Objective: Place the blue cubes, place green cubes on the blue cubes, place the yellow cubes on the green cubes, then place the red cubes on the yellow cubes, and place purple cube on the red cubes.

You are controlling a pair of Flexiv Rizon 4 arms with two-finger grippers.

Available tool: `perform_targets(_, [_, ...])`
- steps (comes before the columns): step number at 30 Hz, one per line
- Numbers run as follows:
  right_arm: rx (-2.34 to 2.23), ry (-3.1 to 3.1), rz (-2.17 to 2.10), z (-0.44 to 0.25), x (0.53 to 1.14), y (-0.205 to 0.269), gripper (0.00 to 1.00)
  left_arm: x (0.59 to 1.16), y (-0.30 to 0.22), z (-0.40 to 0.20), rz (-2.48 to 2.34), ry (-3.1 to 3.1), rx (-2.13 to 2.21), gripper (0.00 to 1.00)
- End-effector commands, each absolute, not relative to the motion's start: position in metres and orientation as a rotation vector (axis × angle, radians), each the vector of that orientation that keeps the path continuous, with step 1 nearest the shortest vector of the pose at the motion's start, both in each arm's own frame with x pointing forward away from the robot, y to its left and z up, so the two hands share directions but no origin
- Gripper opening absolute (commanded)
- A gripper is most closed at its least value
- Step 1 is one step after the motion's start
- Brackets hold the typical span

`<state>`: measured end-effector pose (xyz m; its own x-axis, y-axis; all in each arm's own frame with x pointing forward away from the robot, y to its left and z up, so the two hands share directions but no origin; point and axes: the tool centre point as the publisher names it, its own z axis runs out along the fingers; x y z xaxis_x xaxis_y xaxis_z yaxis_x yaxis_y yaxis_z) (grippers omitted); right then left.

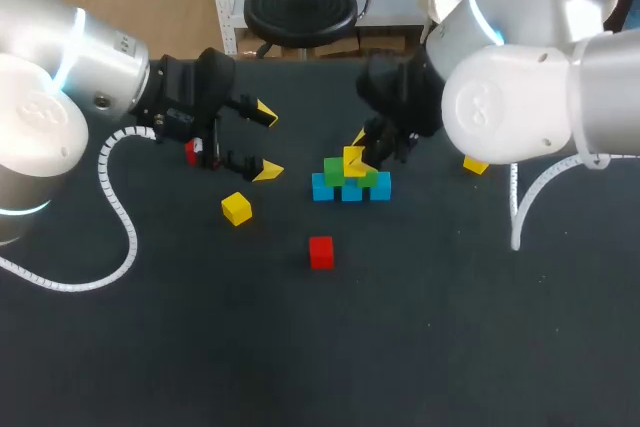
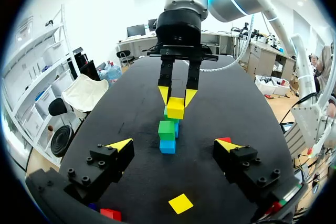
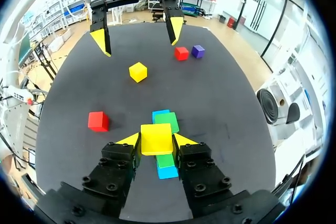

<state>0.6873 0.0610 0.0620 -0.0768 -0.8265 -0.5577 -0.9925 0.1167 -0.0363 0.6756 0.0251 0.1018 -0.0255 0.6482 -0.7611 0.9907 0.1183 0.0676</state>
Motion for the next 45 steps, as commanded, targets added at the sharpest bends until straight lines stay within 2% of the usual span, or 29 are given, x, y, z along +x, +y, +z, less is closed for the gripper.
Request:
perform_targets(1, [-1.767,1.957,0.505,0.060,0.692,0.062,0.00,0.675,0.026,0.101,-0.669,1.737,1.596,1.00])
perform_targets(45, [-1.803,1.980,0.502,0.058,0.707,0.066,0.00,0.675,0.026,0.101,-0.669,1.737,1.596,1.00])
